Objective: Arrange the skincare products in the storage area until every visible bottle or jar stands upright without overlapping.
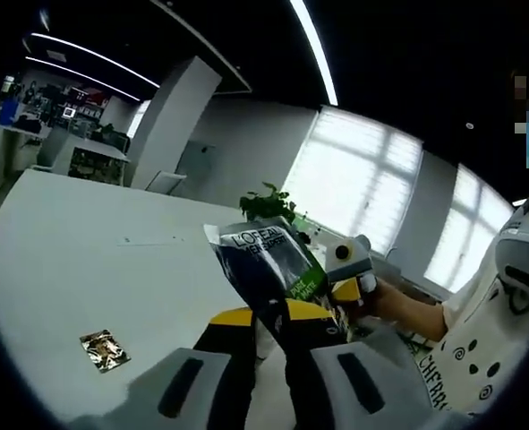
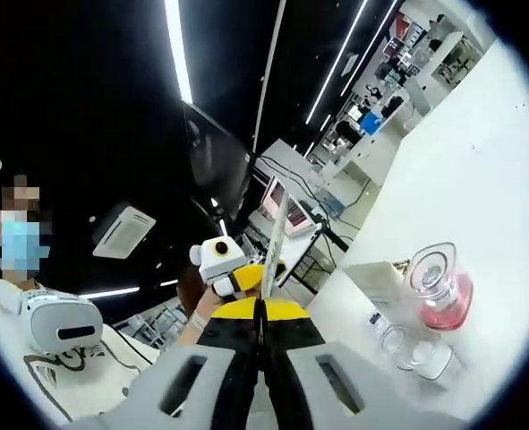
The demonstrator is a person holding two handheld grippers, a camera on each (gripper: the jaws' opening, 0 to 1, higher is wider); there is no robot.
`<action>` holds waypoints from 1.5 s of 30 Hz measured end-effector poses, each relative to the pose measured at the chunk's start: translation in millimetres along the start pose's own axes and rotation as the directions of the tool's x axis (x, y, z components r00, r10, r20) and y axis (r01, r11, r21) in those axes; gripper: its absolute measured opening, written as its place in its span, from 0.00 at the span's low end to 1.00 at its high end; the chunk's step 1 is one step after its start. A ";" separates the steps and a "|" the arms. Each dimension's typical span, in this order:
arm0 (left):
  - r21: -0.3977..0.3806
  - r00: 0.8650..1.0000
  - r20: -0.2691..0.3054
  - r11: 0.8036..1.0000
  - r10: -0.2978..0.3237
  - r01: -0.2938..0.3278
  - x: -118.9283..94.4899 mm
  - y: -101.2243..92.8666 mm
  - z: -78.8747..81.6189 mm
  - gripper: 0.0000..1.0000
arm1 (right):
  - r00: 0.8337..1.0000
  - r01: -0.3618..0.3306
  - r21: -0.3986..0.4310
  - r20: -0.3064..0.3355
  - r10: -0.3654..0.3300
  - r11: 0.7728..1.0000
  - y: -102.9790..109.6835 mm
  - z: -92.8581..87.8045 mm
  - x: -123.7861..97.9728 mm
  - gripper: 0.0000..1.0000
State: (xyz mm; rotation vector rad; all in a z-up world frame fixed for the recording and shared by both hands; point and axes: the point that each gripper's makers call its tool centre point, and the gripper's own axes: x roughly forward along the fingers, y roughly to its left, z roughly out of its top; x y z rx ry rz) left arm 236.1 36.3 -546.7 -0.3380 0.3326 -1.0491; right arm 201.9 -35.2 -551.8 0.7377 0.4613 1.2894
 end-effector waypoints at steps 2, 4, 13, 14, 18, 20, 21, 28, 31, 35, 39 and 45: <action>0.001 1.000 -0.005 1.000 -0.004 0.004 -0.5 -1.0 -1.6 0.03 | 1.000 0.009 0.004 0.001 -0.009 1.000 -1.4 -1.5 -0.8 0.01; -0.007 1.000 -0.010 1.000 -0.006 0.006 -1.5 -1.0 -3.8 0.03 | 1.000 0.018 0.004 -0.002 -0.018 1.000 -2.3 -4.6 -1.0 0.01; -0.085 0.999 -0.052 0.996 0.000 -0.005 -12.4 3.8 -20.0 0.00 | 0.998 0.060 -0.002 -0.035 -0.060 0.998 0.8 -27.6 10.4 0.01; -0.098 0.999 -0.053 0.995 0.005 -0.010 -13.9 6.3 -23.2 0.00 | 0.997 0.062 0.003 -0.034 -0.062 0.998 0.5 -28.9 11.4 0.01; -0.141 0.998 -0.065 0.989 0.024 -0.033 -18.4 13.2 -37.4 0.00 | 0.991 0.105 -0.021 -0.075 -0.106 0.994 -5.0 -40.9 15.0 0.01; -0.153 0.997 -0.073 0.987 0.036 -0.047 -19.9 15.5 -44.1 0.00 | 0.990 0.114 -0.023 -0.085 -0.115 0.993 -6.2 -46.3 16.3 0.01; -0.154 0.996 -0.074 0.987 0.039 -0.050 -20.2 16.0 -45.3 0.00 | 0.988 0.120 -0.025 -0.090 -0.122 0.992 -7.2 -48.7 16.7 0.01; -0.182 0.989 -0.122 0.977 0.087 -0.108 -24.5 26.4 -66.4 0.00 | 0.975 0.169 -0.038 -0.137 -0.173 0.985 -21.0 -66.2 18.8 0.01; -0.205 0.985 -0.136 0.970 0.105 -0.132 -26.3 33.2 -75.1 0.00 | 0.967 0.195 -0.044 -0.159 -0.200 0.980 -29.0 -74.3 20.8 0.01; -0.225 0.982 -0.152 0.963 0.117 -0.149 -26.9 39.1 -83.8 0.00 | 0.949 0.235 -0.065 -0.201 -0.243 0.970 -38.5 -86.9 21.5 0.01; -0.242 0.977 -0.174 0.956 0.125 -0.165 -25.8 44.7 -91.6 0.00 | 0.939 0.247 -0.071 -0.230 -0.257 0.966 -44.1 -92.9 22.2 0.01; -0.249 0.966 -0.215 0.949 0.141 -0.194 -24.2 55.3 -102.5 0.00 | 0.920 0.267 -0.097 -0.270 -0.284 0.959 -53.4 -96.7 22.1 0.01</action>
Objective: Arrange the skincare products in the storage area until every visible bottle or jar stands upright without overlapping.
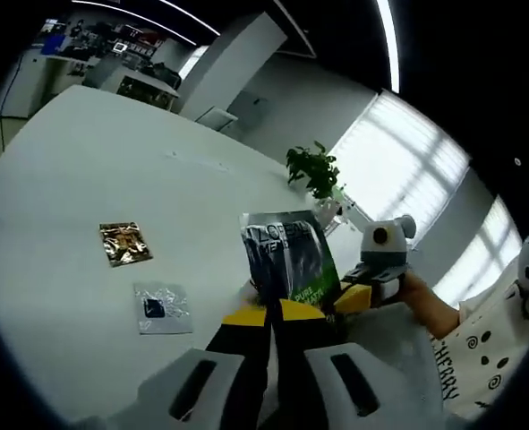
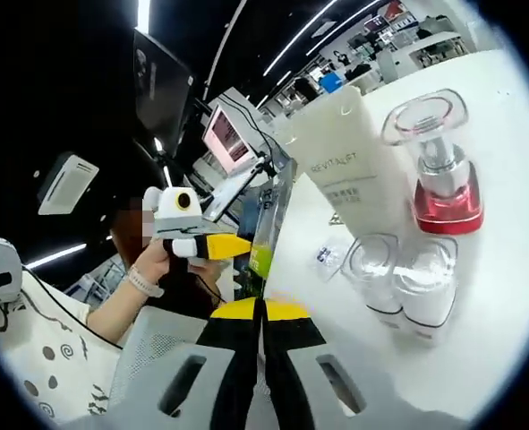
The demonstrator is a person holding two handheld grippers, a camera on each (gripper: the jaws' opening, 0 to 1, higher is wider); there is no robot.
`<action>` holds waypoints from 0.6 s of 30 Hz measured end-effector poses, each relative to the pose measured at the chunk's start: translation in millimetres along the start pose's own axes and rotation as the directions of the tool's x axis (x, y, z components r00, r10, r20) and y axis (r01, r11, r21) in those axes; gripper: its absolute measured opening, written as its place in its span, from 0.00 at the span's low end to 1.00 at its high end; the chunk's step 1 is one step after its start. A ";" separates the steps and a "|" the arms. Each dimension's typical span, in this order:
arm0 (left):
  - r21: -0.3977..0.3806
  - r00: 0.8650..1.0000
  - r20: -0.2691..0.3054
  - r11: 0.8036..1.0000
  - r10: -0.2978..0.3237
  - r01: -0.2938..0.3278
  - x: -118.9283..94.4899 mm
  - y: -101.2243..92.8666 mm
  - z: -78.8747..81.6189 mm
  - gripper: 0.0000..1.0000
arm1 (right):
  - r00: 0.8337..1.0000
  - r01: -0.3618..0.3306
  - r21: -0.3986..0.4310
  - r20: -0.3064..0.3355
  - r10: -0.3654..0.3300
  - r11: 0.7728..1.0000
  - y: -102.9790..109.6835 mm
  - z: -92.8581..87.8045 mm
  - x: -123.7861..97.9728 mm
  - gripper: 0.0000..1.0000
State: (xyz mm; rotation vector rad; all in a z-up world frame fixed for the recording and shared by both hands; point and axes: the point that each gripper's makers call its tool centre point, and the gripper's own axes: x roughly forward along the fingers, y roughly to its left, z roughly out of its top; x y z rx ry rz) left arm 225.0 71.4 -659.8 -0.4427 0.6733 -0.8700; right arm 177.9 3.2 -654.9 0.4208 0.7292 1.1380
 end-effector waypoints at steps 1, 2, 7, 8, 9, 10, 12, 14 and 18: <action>-0.005 1.000 -0.001 1.000 0.002 -0.002 0.6 1.1 -0.6 0.00 | 1.000 0.005 0.004 -0.003 -0.005 1.000 -2.0 -0.5 0.7 0.01; -0.009 1.000 -0.004 1.000 0.003 -0.003 1.2 2.1 -1.1 0.00 | 1.000 0.005 0.005 -0.007 -0.005 1.000 -2.4 -1.2 1.1 0.01; -0.013 0.999 -0.029 1.000 0.025 -0.025 6.6 2.8 -8.1 0.00 | 0.999 0.033 0.002 -0.028 -0.033 0.999 -8.1 -5.0 4.6 0.01; -0.015 0.999 -0.033 0.999 0.029 -0.029 7.1 3.2 -9.0 0.00 | 0.999 0.039 0.002 -0.032 -0.039 0.999 -9.7 -5.8 5.5 0.01; -0.016 0.999 -0.035 0.999 0.032 -0.032 7.6 4.0 -9.8 0.00 | 0.998 0.046 0.000 -0.037 -0.046 0.999 -11.7 -7.0 6.4 0.01; -0.017 0.999 -0.035 0.999 0.033 -0.033 7.8 4.3 -10.0 0.00 | 0.998 0.053 0.001 -0.040 -0.053 0.999 -13.4 -7.6 6.7 0.01; -0.025 0.999 -0.040 0.999 0.037 -0.038 9.0 5.7 -12.1 0.00 | 0.997 0.062 -0.001 -0.050 -0.062 0.998 -16.8 -9.6 7.6 0.01; -0.028 0.998 -0.046 0.999 0.043 -0.044 10.4 7.6 -15.1 0.00 | 0.996 0.072 0.001 -0.056 -0.072 0.997 -19.8 -11.3 8.7 0.02; -0.032 0.996 -0.061 0.998 0.058 -0.060 11.5 10.6 -20.7 0.00 | 0.992 0.090 -0.005 -0.089 -0.090 0.996 -27.7 -17.7 12.7 0.02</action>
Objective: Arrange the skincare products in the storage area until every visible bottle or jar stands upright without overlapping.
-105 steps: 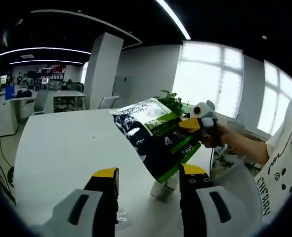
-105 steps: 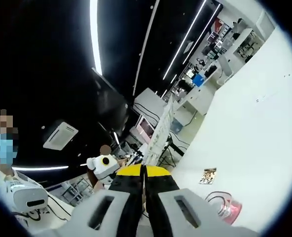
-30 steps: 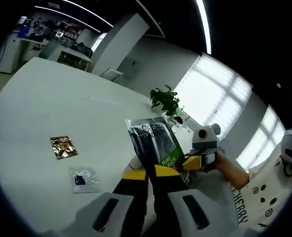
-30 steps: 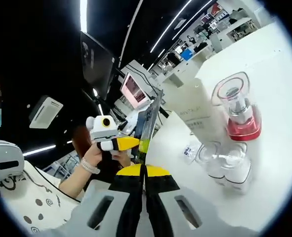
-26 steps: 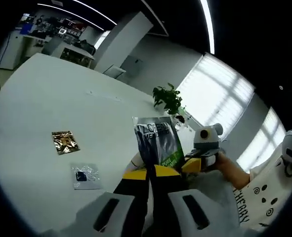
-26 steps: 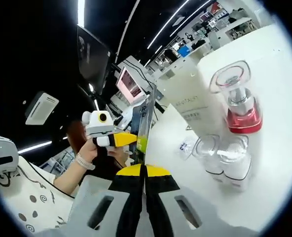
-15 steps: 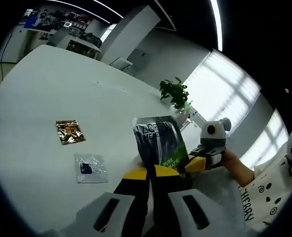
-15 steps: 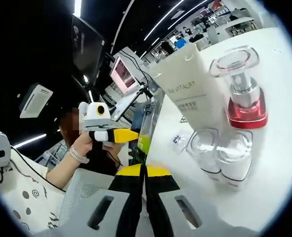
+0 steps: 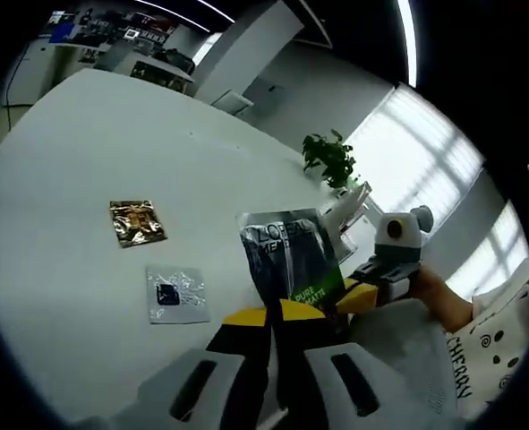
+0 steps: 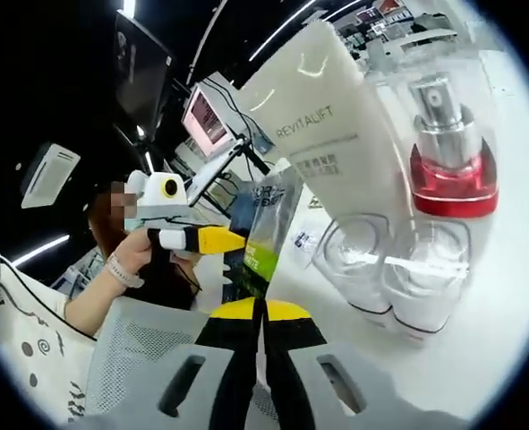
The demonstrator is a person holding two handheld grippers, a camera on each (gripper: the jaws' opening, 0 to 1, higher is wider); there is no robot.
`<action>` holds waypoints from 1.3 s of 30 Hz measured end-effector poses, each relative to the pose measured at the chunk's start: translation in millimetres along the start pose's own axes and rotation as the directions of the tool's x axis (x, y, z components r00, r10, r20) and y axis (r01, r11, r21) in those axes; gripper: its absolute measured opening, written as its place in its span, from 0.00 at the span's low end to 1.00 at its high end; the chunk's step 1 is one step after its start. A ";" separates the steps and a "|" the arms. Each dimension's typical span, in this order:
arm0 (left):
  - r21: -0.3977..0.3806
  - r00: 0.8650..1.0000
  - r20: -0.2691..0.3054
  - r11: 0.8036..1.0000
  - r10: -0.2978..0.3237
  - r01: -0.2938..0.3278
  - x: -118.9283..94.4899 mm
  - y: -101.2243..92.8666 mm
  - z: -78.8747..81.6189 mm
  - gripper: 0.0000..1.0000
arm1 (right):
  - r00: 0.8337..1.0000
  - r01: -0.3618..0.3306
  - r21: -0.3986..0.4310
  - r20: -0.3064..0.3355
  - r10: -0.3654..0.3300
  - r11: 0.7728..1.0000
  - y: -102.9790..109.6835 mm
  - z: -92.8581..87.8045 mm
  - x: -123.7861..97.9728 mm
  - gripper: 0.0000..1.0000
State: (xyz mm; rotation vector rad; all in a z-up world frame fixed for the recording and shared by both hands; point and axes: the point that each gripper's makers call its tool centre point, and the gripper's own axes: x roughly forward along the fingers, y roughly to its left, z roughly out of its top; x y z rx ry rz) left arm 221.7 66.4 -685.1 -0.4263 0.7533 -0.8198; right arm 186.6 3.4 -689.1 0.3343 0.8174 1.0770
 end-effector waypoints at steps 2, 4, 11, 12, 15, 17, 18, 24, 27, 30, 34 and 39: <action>-0.005 1.000 -0.005 1.000 0.006 -0.006 0.2 1.4 -1.8 0.00 | 1.000 0.009 -0.003 -0.010 -0.009 1.000 -3.9 -1.6 2.6 0.02; -0.003 1.000 -0.014 1.000 0.012 -0.012 1.4 2.8 -4.4 0.00 | 1.000 0.016 -0.001 -0.022 -0.016 1.000 -8.0 -4.0 5.5 0.02; 0.008 0.998 -0.053 1.000 0.023 -0.023 5.9 5.4 -13.6 0.00 | 0.996 0.060 -0.010 -0.072 -0.061 0.998 -21.3 -19.8 12.1 0.03; 0.010 0.998 -0.057 1.000 0.023 -0.022 6.3 5.0 -15.1 0.00 | 0.995 0.064 -0.011 -0.082 -0.065 0.998 -22.3 -22.4 12.2 0.03; 0.010 0.997 -0.074 1.000 0.022 -0.021 7.1 8.8 -18.0 0.00 | 0.993 0.066 -0.006 -0.102 -0.066 0.998 -24.4 -27.5 13.3 0.04; 0.007 0.997 -0.079 1.000 0.022 -0.022 7.8 10.6 -19.4 0.00 | 0.991 0.076 -0.012 -0.108 -0.077 0.997 -26.3 -28.7 13.3 0.04; 0.005 0.997 -0.081 1.000 0.022 -0.022 8.2 11.0 -20.2 0.00 | 0.991 0.079 -0.014 -0.110 -0.080 0.997 -26.9 -29.5 13.5 0.04; -0.003 0.995 -0.099 1.000 0.021 -0.021 8.3 12.4 -27.2 0.00 | 0.984 0.099 -0.023 -0.145 -0.101 0.995 -31.9 -38.2 15.8 0.05; -0.007 0.995 -0.099 1.000 0.021 -0.022 8.0 13.5 -28.2 0.00 | 0.982 0.108 -0.022 -0.150 -0.110 0.994 -34.9 -39.2 15.7 0.04; -0.006 0.994 -0.110 1.000 0.025 -0.026 7.9 14.8 -30.9 0.00 | 0.978 0.127 -0.014 -0.164 -0.127 0.992 -40.1 -42.4 14.3 0.03; -0.005 0.993 -0.118 1.000 0.027 -0.028 8.2 15.9 -32.9 0.00 | 0.976 0.138 -0.022 -0.168 -0.139 0.990 -43.3 -43.2 12.8 0.03; -0.006 0.992 -0.121 0.999 0.032 -0.033 8.0 18.2 -33.3 0.00 | 0.972 0.152 -0.071 -0.170 -0.163 0.986 -42.0 -41.8 11.4 0.04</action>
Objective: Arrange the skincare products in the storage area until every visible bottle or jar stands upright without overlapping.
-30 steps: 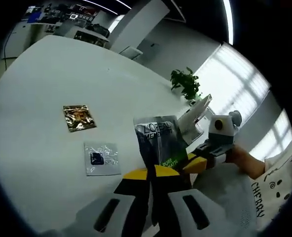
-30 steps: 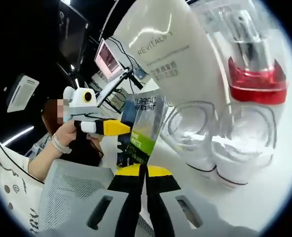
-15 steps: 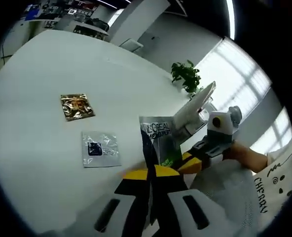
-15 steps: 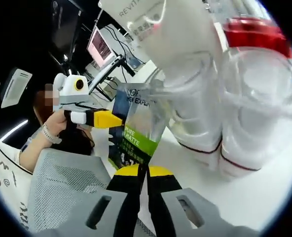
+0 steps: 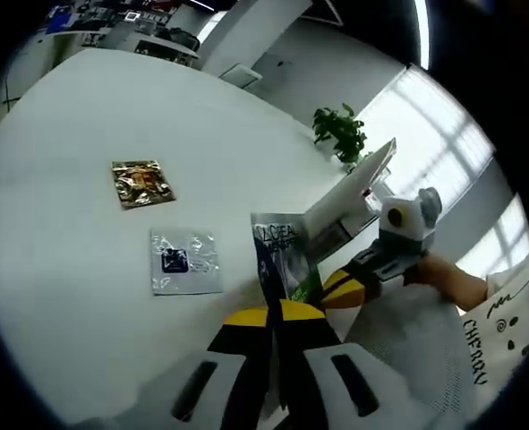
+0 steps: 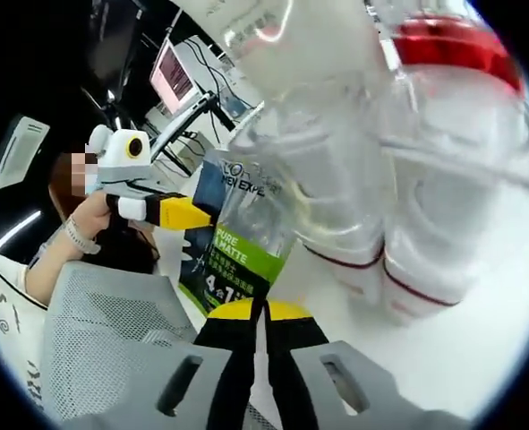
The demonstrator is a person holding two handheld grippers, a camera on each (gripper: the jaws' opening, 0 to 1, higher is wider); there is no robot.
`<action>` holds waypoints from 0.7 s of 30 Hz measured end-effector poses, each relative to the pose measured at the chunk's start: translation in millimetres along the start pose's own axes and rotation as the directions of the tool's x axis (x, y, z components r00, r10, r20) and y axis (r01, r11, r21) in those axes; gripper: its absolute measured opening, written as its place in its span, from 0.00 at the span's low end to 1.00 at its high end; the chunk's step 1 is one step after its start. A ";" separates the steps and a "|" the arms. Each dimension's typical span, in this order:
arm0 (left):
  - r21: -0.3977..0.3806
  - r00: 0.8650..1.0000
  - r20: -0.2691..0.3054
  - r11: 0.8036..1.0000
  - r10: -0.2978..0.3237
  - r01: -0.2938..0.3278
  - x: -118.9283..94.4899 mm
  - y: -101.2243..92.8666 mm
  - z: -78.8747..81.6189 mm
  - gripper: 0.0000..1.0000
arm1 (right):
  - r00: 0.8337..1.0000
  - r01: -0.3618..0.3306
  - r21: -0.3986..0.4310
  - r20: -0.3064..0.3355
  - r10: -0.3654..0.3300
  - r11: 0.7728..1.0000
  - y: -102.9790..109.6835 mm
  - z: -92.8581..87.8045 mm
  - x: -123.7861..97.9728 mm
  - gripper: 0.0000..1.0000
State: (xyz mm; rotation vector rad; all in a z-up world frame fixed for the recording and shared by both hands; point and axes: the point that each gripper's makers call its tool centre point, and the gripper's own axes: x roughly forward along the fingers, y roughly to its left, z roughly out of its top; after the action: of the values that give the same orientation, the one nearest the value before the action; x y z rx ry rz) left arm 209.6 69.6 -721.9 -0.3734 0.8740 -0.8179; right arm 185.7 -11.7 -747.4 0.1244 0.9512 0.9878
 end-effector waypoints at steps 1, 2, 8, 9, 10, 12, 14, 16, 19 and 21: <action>0.004 1.000 -0.004 1.000 0.007 -0.007 -0.1 1.3 -0.7 0.00 | 1.000 0.010 -0.015 0.001 -0.010 1.000 -0.1 0.4 -0.8 0.05; 0.008 1.000 -0.008 1.000 0.012 -0.012 -0.2 2.3 -1.3 0.00 | 1.000 0.030 -0.050 0.003 -0.030 0.998 -0.9 1.7 -2.4 0.05; 0.007 1.000 -0.013 1.000 0.014 -0.014 0.2 4.4 -2.4 0.00 | 0.998 0.065 -0.168 -0.006 -0.067 0.984 5.4 0.8 -6.0 0.09; 0.010 1.000 -0.016 1.000 0.016 -0.016 0.5 6.7 -2.0 0.00 | 0.997 0.071 -0.205 -0.013 -0.075 0.976 6.7 0.6 -5.7 0.10; 0.011 1.000 -0.019 1.000 0.021 -0.021 0.6 8.9 -2.0 0.00 | 0.996 0.078 -0.229 -0.014 -0.083 0.970 7.3 1.2 -5.5 0.12; 0.022 0.998 -0.036 0.999 0.043 -0.042 -0.1 13.8 -4.8 0.00 | 0.995 0.095 -0.245 -0.009 -0.101 0.965 8.7 4.7 -5.9 0.12; 0.030 0.998 -0.038 0.998 0.050 -0.049 0.2 14.3 -5.8 0.00 | 0.995 0.096 -0.269 -0.003 -0.100 0.958 11.6 6.9 -6.1 0.13; 0.026 0.998 -0.042 0.999 0.048 -0.047 0.3 13.7 -7.5 0.00 | 0.996 0.062 -0.289 -0.038 -0.077 0.955 17.0 0.5 -3.3 0.16; 0.036 0.997 -0.055 0.998 0.049 -0.047 1.5 13.4 -10.2 0.00 | 0.995 0.028 -0.372 -0.083 -0.064 0.928 26.2 -10.5 3.0 0.26; 0.046 0.996 -0.072 0.997 0.060 -0.056 2.6 14.5 -13.1 0.00 | 0.992 0.008 -0.430 -0.114 -0.063 0.903 32.0 -15.8 7.2 0.30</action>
State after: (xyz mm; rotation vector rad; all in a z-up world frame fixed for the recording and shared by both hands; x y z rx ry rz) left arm 207.1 77.3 -739.8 -0.2794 0.9294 -0.7999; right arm 154.7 7.3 -745.9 -0.3294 0.8238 1.1595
